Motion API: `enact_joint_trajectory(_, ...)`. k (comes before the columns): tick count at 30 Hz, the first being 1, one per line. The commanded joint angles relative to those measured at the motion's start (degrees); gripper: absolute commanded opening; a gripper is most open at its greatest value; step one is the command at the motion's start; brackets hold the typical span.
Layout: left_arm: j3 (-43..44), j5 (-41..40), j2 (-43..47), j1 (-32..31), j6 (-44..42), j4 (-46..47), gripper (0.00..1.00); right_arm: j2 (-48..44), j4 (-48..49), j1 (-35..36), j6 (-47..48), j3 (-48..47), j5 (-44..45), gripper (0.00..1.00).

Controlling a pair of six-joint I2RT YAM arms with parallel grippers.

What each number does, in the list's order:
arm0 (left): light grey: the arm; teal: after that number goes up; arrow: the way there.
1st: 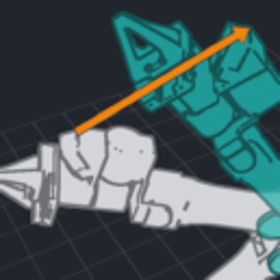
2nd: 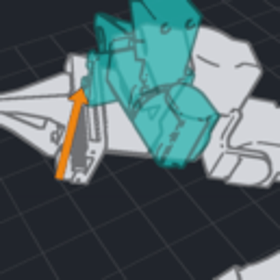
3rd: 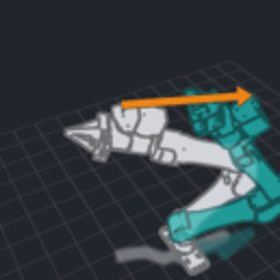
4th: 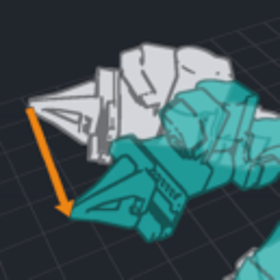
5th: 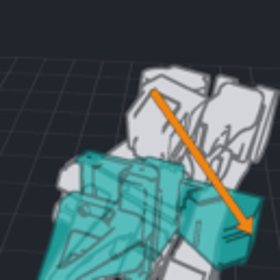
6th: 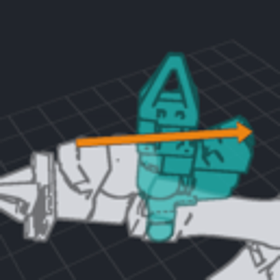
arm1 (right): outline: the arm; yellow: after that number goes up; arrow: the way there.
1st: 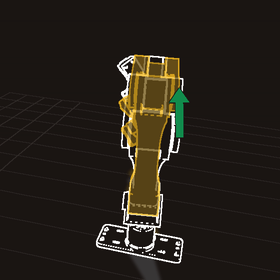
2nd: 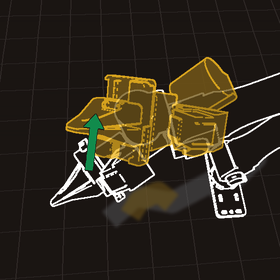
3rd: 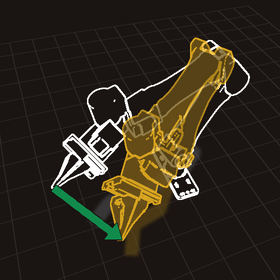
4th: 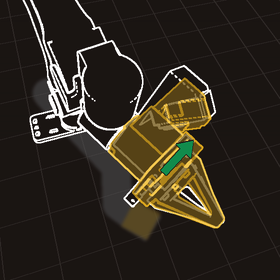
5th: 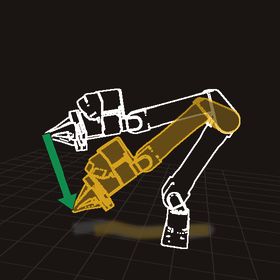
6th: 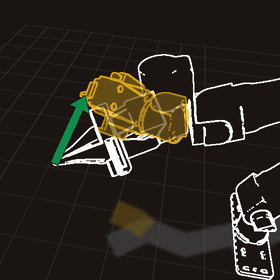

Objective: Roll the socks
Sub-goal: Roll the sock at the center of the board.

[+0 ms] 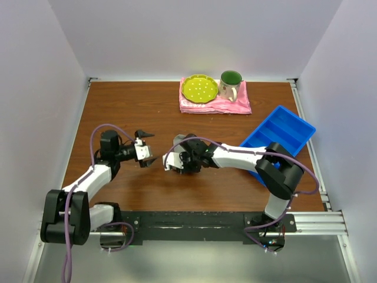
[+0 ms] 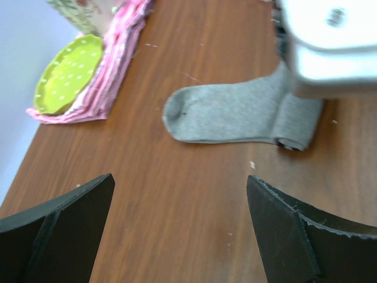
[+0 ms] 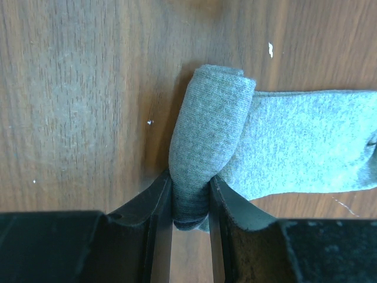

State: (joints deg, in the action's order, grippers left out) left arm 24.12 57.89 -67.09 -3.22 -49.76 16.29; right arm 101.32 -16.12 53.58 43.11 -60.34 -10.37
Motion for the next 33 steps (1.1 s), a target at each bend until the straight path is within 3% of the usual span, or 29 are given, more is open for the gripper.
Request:
enact_joint_trajectory(1, -1.44, 2.93, 1.0, -0.99, -9.83, -2.4, 1.0, 1.78, -7.87, -1.2, -1.63, -2.76, -6.15, 0.0)
enact_joint_trajectory(7, -3.9, 3.29, 1.61, -1.52, -13.78, -2.58, 1.0, 3.35, -10.51, -3.13, -1.8, -5.05, -8.0, 0.0)
enact_joint_trajectory(14, -3.03, -1.63, 0.38, -8.28, -21.08, -9.44, 1.0, 6.43, -14.11, -5.24, -1.98, -9.27, -10.9, 0.0)
enact_joint_trajectory(23, 0.4, -5.68, -3.04, -13.38, -23.54, -14.1, 1.0, 8.63, -16.75, -5.86, -2.68, -13.05, -13.18, 0.0)
enact_joint_trajectory(33, 0.58, -14.02, -5.15, -20.59, -21.09, -10.76, 1.0, 11.44, -18.95, -6.56, -2.95, -15.95, -15.29, 0.0)
